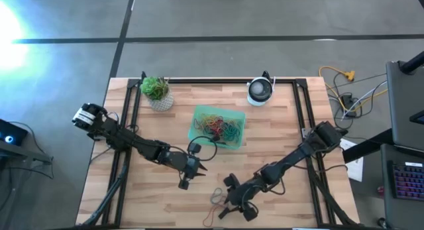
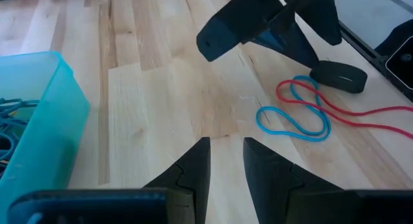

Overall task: Pick and place rubber bands into bin
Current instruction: Put the black rubber band into the green bin

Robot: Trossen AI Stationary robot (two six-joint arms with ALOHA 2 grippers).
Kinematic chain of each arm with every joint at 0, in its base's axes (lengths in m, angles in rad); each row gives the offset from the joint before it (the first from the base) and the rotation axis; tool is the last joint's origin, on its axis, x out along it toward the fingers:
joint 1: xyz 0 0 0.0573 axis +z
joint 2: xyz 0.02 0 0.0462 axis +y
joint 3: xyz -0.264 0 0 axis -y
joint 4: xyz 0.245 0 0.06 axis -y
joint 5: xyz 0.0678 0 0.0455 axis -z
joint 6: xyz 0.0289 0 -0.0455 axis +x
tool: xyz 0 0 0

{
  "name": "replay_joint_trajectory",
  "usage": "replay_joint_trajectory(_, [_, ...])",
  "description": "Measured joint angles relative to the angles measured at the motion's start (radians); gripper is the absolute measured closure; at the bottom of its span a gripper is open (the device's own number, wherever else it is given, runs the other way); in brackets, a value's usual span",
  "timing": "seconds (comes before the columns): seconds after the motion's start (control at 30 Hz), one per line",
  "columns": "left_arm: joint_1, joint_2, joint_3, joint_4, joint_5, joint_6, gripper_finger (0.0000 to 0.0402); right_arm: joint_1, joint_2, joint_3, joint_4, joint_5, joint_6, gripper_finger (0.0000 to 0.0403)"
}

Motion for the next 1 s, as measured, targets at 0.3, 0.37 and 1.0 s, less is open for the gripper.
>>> replay_joint_trajectory(0.3, [0.0, 0.0, 0.0, 0.0, 0.0, 0.0, 0.0324, 0.012, 0.107, 0.066, 0.03, -0.049, -0.001, 0.0231])
replay_joint_trajectory(0.37, [0.0, 0.0, 0.0, 0.001, 0.0, 0.0, 0.0324, 0.012, 0.107, 0.078, 0.036, -0.057, -0.001, 0.023])
replay_joint_trajectory(1.0, [0.0, 0.0, 0.0, 0.001, 0.0, 0.0, 0.0324, 0.015, 0.122, 0.085, 0.001, -0.027, -0.024, 0.033])
